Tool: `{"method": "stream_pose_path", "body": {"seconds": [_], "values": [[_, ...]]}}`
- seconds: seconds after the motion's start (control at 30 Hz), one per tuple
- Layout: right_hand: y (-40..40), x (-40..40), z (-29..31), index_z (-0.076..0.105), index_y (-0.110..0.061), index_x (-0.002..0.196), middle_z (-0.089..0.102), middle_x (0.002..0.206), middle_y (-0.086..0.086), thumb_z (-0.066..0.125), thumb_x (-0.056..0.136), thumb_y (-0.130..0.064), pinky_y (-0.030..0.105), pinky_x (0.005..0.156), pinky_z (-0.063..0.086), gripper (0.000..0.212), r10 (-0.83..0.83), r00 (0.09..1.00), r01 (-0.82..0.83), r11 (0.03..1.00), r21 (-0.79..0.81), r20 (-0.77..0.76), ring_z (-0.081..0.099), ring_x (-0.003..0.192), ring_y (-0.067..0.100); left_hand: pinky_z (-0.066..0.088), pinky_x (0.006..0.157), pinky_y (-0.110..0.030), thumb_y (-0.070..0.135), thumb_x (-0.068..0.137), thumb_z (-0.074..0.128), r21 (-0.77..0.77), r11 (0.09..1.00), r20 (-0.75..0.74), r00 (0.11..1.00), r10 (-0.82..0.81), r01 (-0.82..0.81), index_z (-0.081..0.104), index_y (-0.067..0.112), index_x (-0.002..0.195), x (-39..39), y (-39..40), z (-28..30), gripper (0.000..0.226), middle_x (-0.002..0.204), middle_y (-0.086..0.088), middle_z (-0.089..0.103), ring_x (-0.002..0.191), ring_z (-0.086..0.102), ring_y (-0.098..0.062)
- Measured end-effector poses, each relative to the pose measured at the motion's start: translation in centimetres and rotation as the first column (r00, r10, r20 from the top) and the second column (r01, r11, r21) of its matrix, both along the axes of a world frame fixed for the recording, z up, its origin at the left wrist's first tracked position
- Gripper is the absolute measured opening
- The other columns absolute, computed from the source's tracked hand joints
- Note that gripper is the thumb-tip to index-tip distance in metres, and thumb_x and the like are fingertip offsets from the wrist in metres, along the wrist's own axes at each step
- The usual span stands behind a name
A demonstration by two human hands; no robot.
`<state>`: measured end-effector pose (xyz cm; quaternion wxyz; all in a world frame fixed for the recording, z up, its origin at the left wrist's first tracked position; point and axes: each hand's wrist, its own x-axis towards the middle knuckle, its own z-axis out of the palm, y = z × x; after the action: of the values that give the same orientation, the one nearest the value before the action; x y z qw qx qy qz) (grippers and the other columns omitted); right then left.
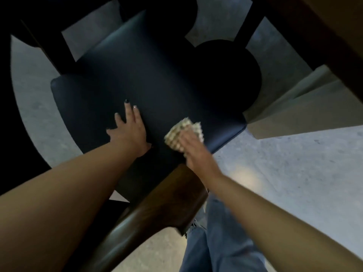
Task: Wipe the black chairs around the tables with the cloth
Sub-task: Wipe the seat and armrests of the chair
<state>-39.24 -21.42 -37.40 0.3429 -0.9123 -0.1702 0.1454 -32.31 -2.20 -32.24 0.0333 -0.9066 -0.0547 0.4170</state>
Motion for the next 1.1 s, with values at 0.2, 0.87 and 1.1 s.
{"method": "stream_pose_path", "body": {"seconds": [0.2, 0.87, 1.1], "values": [[-4.6, 13.9, 0.0, 0.027, 0.0, 0.147, 0.017, 0.156, 0.018, 0.044, 0.085, 0.007, 0.033, 0.119, 0.006, 0.064, -0.363, 0.93, 0.366, 0.893, -0.263, 0.059, 0.011, 0.146, 0.032, 0.026, 0.11, -0.066, 0.062, 0.072, 0.073, -0.097, 0.977, -0.093, 0.979, 0.182, -0.191, -0.026, 0.036, 0.149, 0.6, 3.0, -1.6, 0.128, 0.156, -0.001, -0.034, 0.145, -0.008, -0.048], [2.0, 24.0, 0.6, 0.022, 0.0, 0.148, 0.008, 0.158, 0.018, 0.046, 0.089, -0.002, 0.037, 0.119, 0.001, 0.064, -0.264, 0.964, 0.265, 0.941, -0.213, 0.034, 0.003, 0.146, 0.034, 0.031, 0.109, -0.063, 0.042, 0.082, 0.073, -0.198, 0.933, 0.003, 0.952, 0.306, -0.299, -0.031, 0.037, 0.145, -1.3, 3.1, -4.5, 0.122, 0.149, 0.003, -0.045, 0.14, -0.025, -0.048], [8.2, 16.9, -1.7, 0.013, 0.004, 0.149, 0.005, 0.157, 0.023, 0.033, 0.091, 0.004, 0.046, 0.118, 0.002, 0.061, 0.01, 0.997, 0.014, 0.948, -0.318, 0.073, -0.004, 0.145, 0.04, 0.034, 0.106, -0.064, 0.045, 0.083, 0.071, -0.192, 0.931, -0.016, 0.949, 0.314, -0.311, -0.035, 0.037, 0.143, -0.9, 2.9, -4.2, 0.122, 0.146, 0.004, -0.048, 0.14, -0.026, -0.048]]}}
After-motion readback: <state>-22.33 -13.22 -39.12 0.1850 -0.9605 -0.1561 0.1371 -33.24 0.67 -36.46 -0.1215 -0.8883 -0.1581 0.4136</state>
